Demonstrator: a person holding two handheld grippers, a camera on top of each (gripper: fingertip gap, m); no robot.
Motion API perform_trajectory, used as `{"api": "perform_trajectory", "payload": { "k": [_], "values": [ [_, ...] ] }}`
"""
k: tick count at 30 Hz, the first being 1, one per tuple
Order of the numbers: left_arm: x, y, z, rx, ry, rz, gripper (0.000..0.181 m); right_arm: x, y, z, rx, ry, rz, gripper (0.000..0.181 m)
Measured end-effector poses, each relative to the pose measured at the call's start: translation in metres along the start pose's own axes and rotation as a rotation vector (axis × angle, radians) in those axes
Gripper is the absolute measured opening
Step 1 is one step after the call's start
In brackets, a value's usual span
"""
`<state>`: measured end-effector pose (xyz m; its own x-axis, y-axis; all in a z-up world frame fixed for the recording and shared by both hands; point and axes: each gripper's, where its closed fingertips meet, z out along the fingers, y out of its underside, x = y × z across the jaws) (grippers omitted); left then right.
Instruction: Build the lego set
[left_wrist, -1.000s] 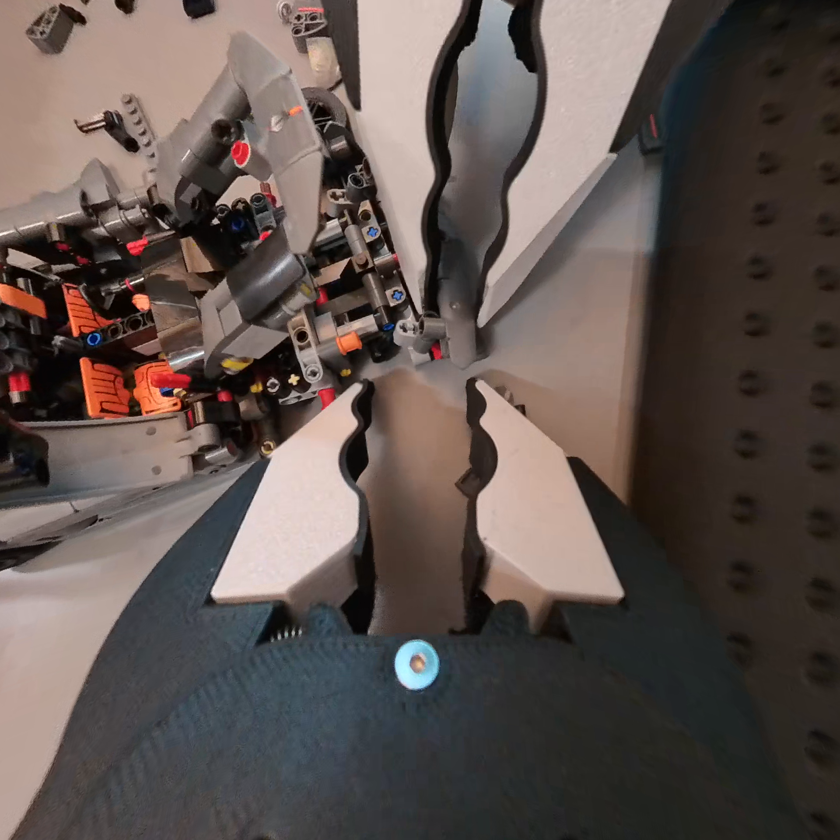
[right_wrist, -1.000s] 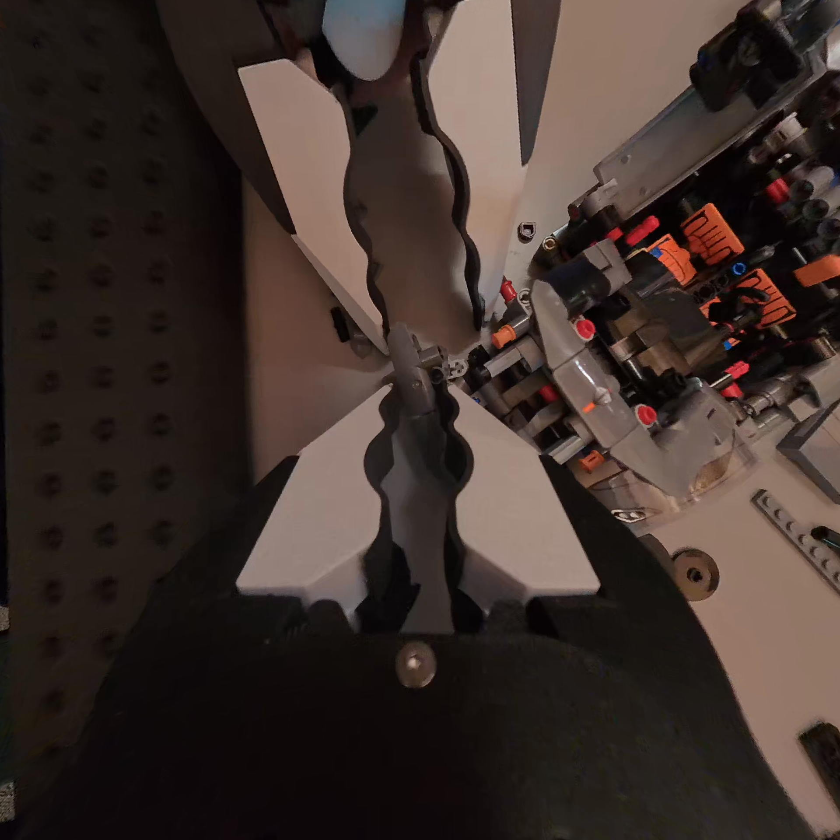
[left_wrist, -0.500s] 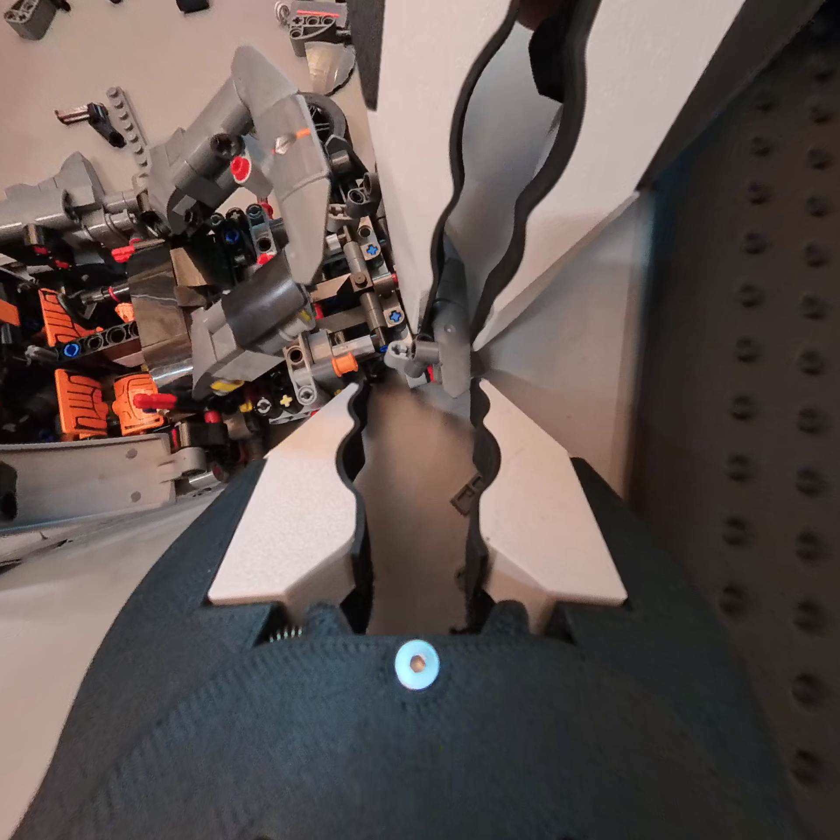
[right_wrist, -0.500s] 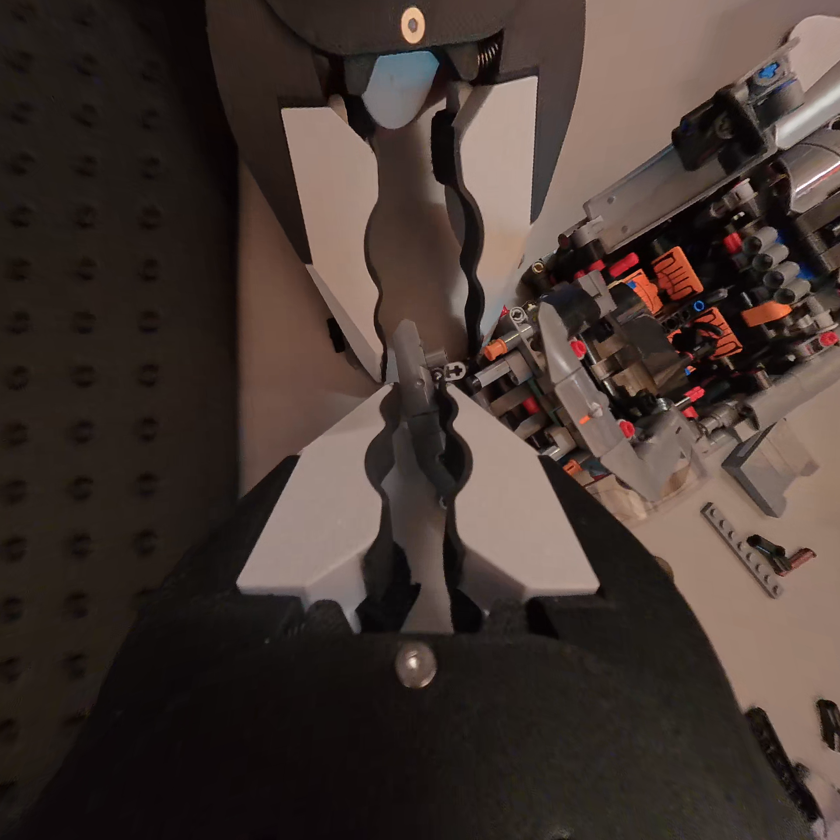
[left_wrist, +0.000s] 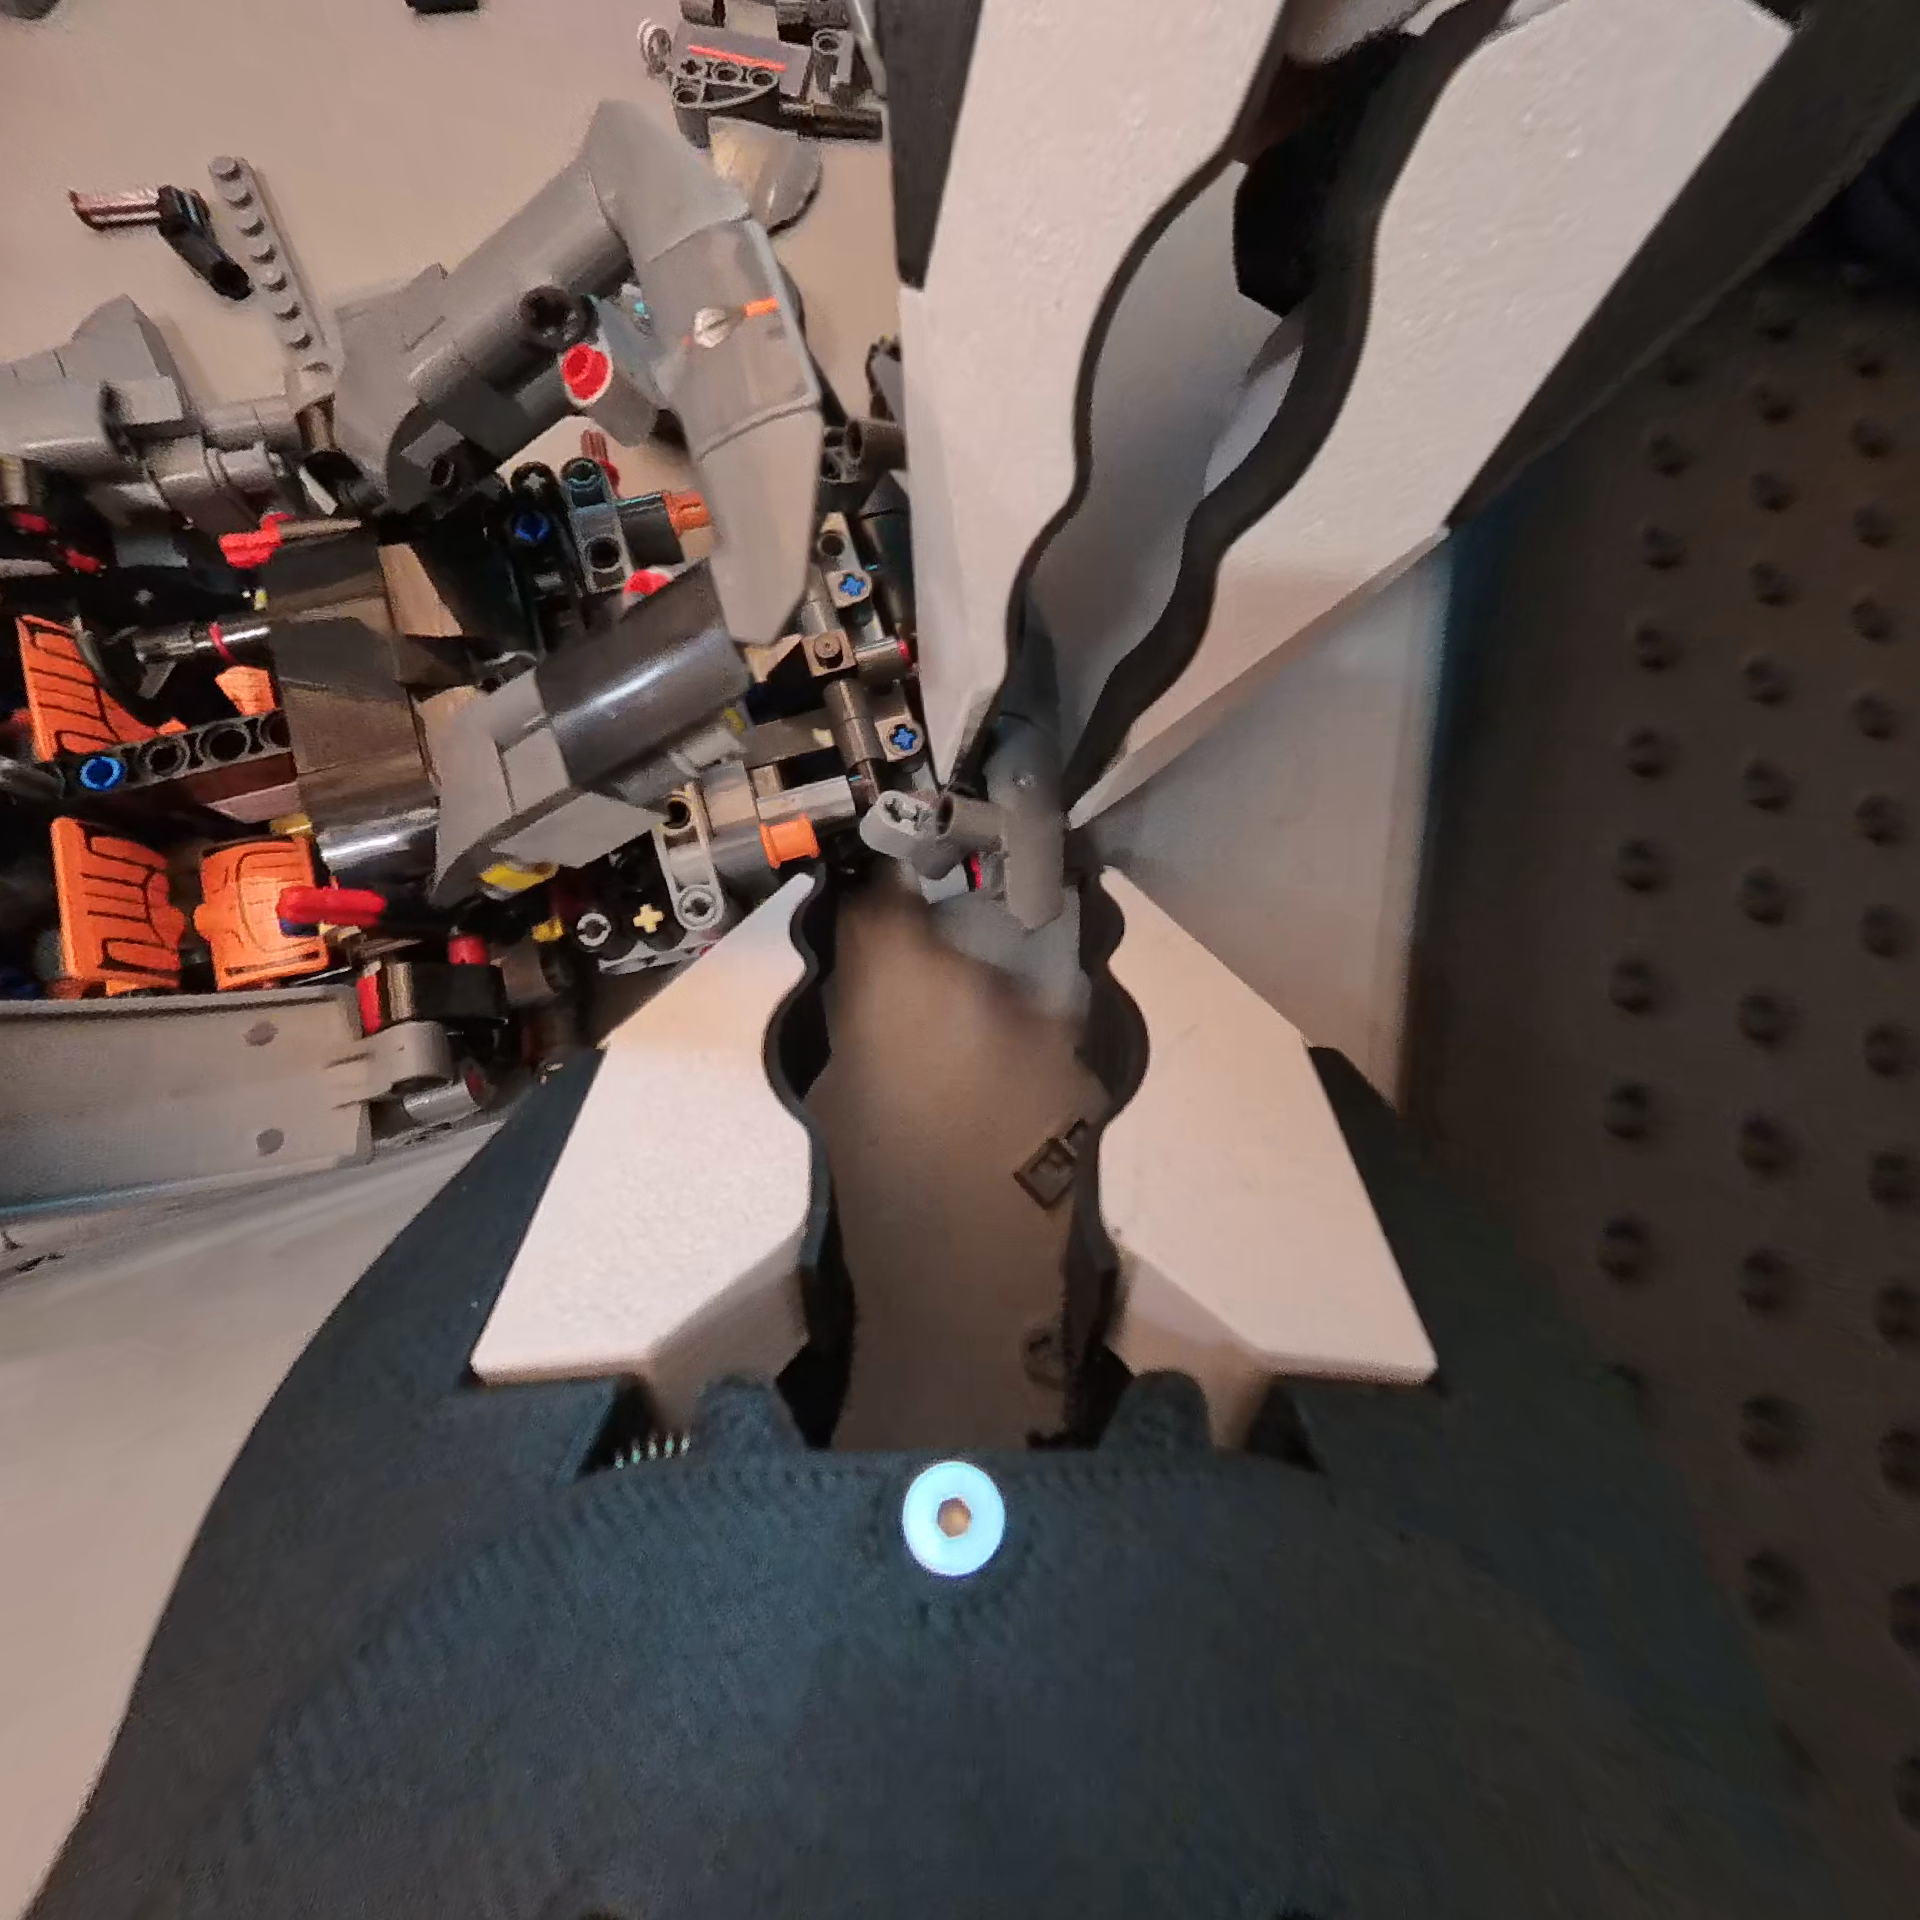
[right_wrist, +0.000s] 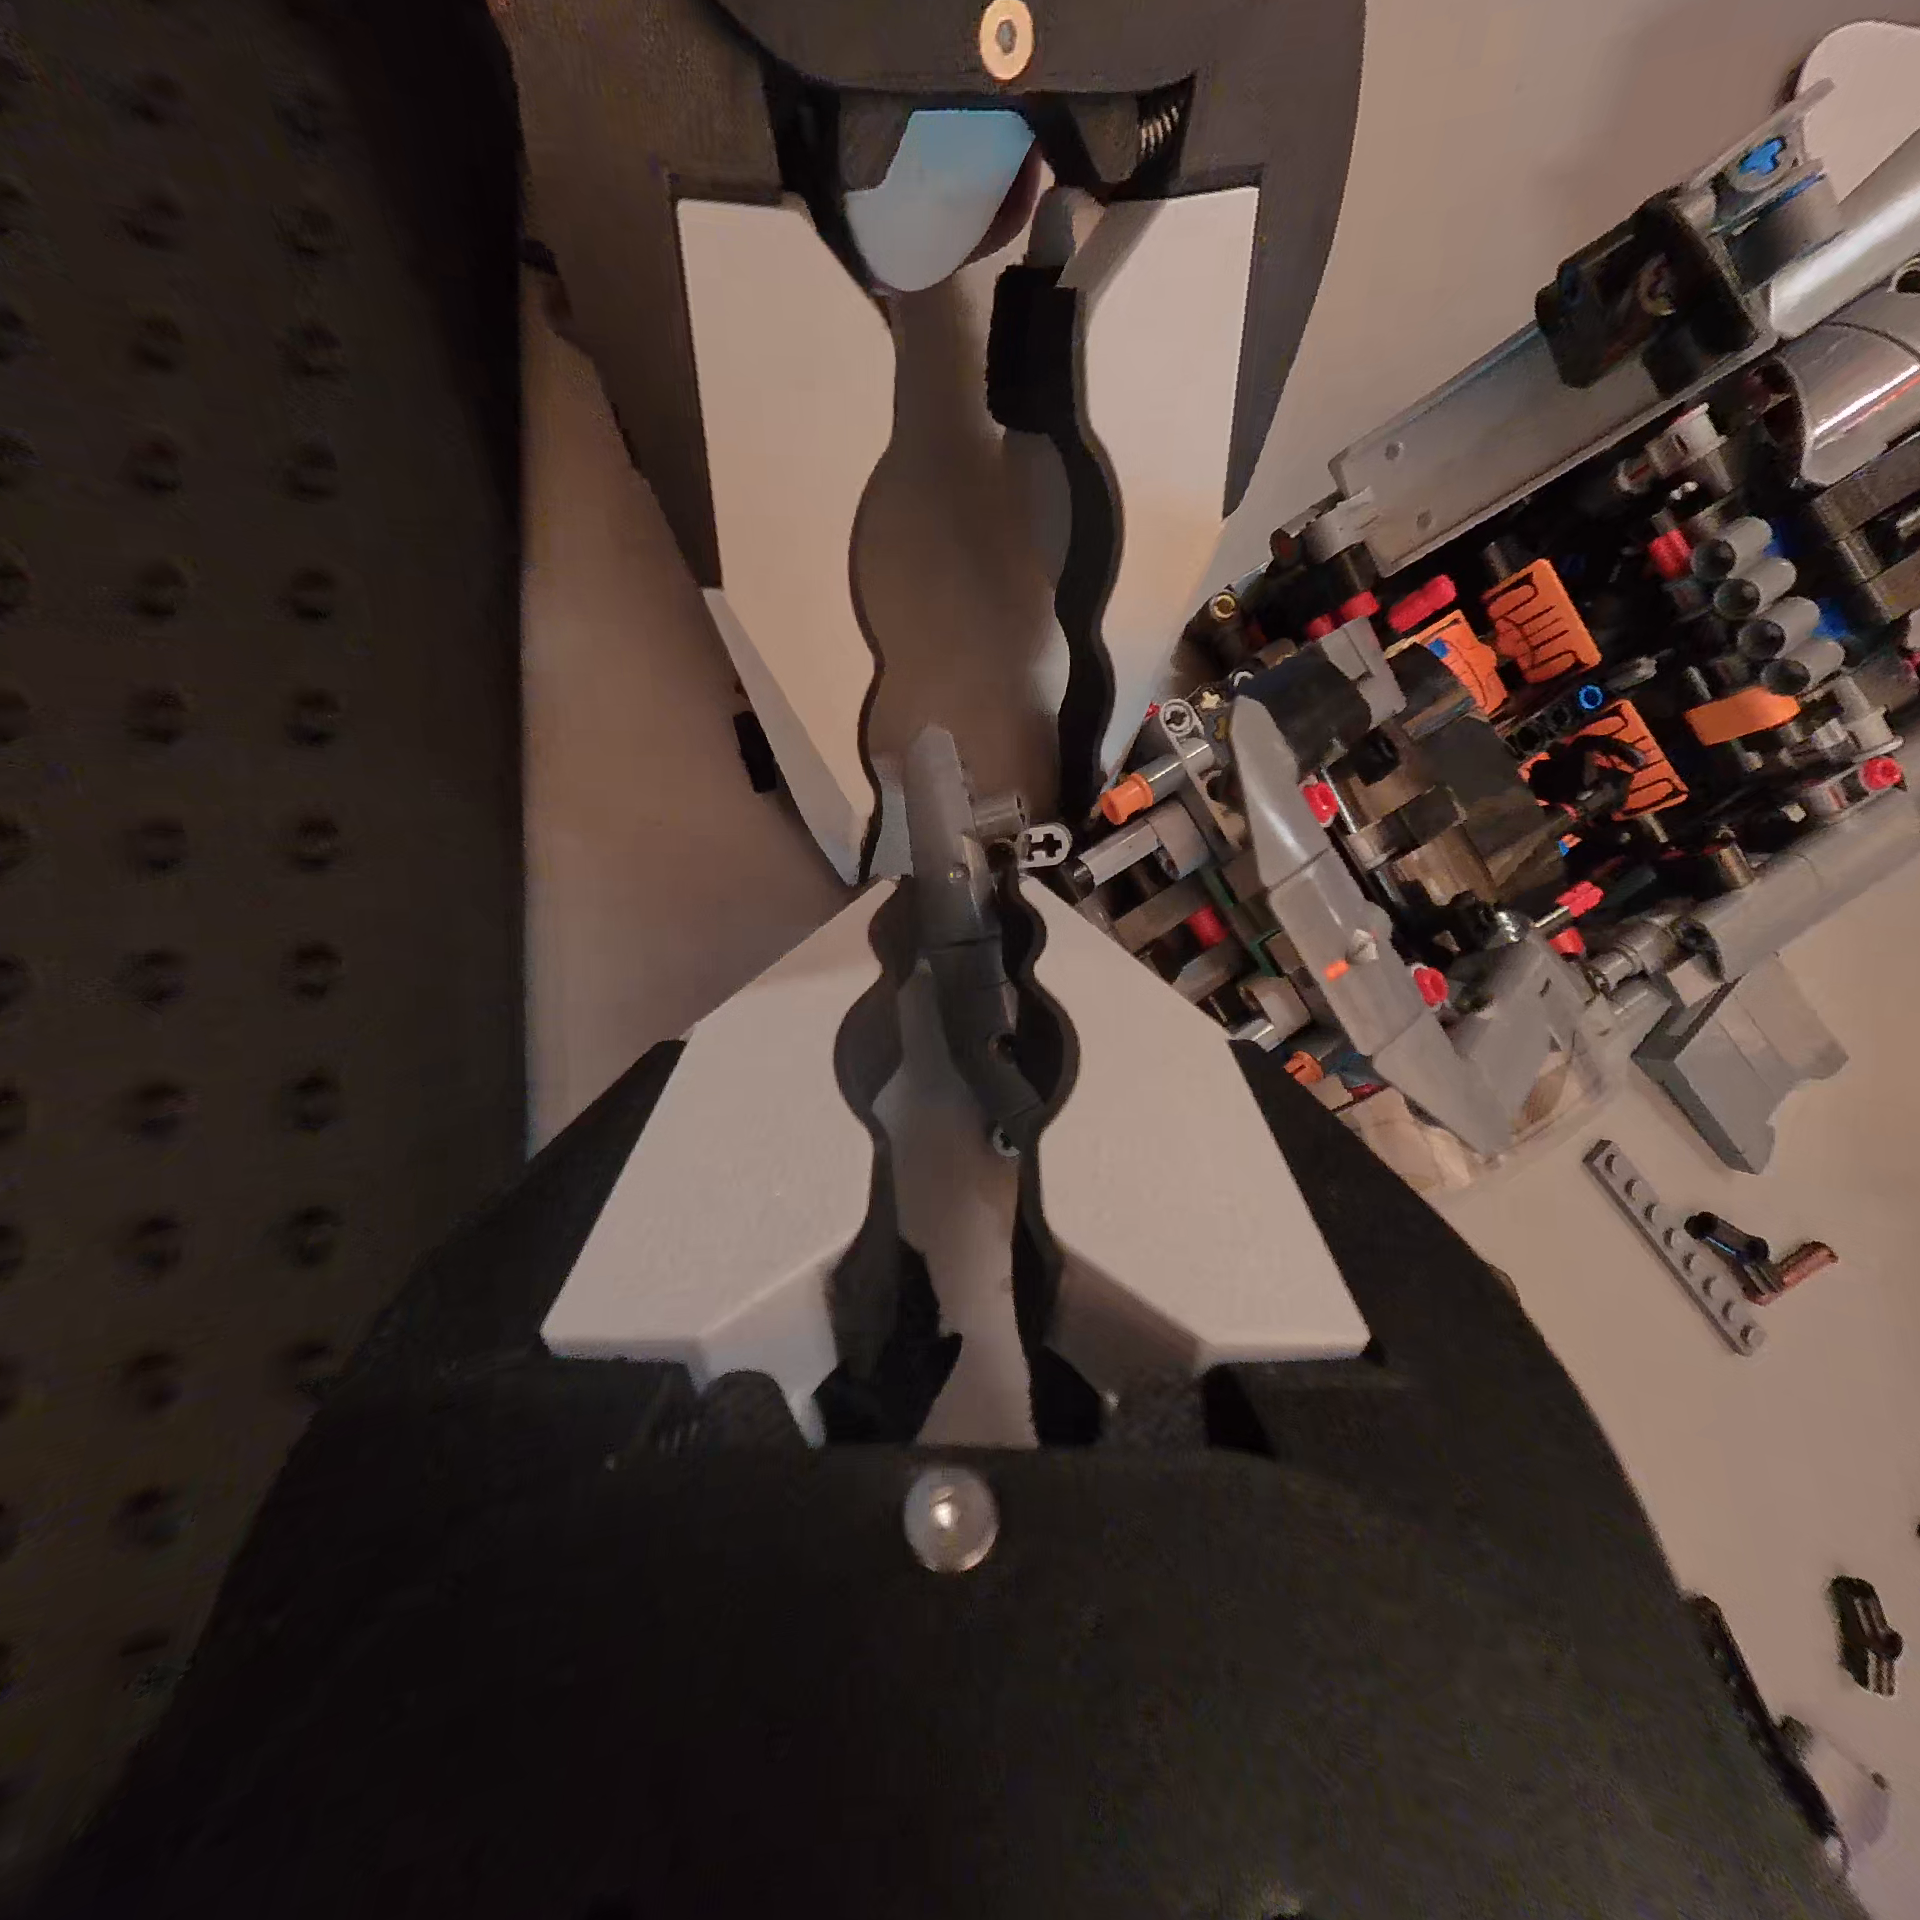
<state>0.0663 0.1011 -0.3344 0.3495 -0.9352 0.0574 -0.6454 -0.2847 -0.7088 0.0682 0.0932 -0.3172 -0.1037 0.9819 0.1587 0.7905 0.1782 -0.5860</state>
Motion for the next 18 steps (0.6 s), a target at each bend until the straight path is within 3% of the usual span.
{"api": "perform_trajectory", "payload": {
  "k": [10, 18],
  "values": [
    [0.001, -0.001, 0.001, 0.012, 0.004, 0.012, 0.045, -0.001, 0.008, 0.004, -0.067, 0.007, -0.019, 0.018],
    [0.001, 0.000, 0.001, 0.014, -0.003, 0.030, 0.044, -0.001, -0.001, 0.003, -0.003, -0.036, 0.045, 0.020]
  ]
}}
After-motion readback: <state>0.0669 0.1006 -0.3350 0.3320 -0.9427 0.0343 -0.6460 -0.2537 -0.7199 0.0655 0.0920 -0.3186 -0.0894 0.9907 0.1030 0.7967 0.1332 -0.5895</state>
